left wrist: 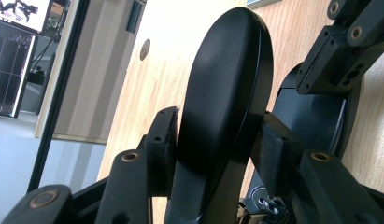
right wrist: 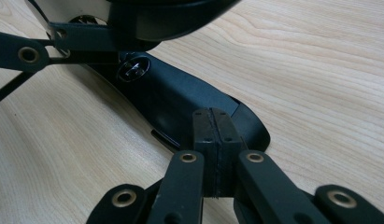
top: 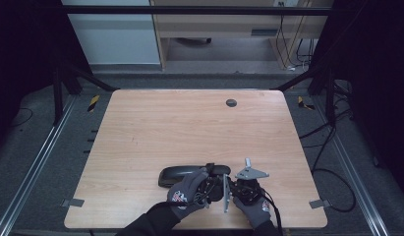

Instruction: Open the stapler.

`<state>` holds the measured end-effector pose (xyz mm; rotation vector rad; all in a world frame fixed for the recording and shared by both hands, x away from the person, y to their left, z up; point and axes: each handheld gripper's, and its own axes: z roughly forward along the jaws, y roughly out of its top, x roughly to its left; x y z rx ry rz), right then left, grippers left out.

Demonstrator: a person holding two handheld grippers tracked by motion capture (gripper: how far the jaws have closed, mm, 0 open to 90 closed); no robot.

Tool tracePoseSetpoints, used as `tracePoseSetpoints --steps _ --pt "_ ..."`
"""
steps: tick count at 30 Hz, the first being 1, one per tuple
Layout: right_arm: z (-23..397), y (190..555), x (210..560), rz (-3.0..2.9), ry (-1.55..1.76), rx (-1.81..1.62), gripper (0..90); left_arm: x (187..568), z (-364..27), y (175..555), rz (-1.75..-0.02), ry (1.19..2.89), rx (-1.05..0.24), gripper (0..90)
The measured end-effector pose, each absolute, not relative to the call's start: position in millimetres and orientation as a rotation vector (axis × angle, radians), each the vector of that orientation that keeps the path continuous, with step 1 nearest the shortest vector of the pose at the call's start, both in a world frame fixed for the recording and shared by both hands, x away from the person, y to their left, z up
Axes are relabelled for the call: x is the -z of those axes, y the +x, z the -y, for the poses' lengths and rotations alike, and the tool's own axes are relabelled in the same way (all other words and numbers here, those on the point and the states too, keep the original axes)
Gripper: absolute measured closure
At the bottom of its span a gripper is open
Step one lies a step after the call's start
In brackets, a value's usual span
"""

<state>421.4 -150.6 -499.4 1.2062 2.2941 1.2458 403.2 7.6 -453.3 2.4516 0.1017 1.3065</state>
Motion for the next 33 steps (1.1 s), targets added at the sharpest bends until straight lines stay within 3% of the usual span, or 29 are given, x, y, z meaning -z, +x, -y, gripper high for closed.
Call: tracePoseSetpoints --steps 33 --pt "147.4 421.6 500.7 -2.277 1.23 -1.265 90.0 447.6 -10.8 403.2 -0.115 2.432 -1.298 54.4"
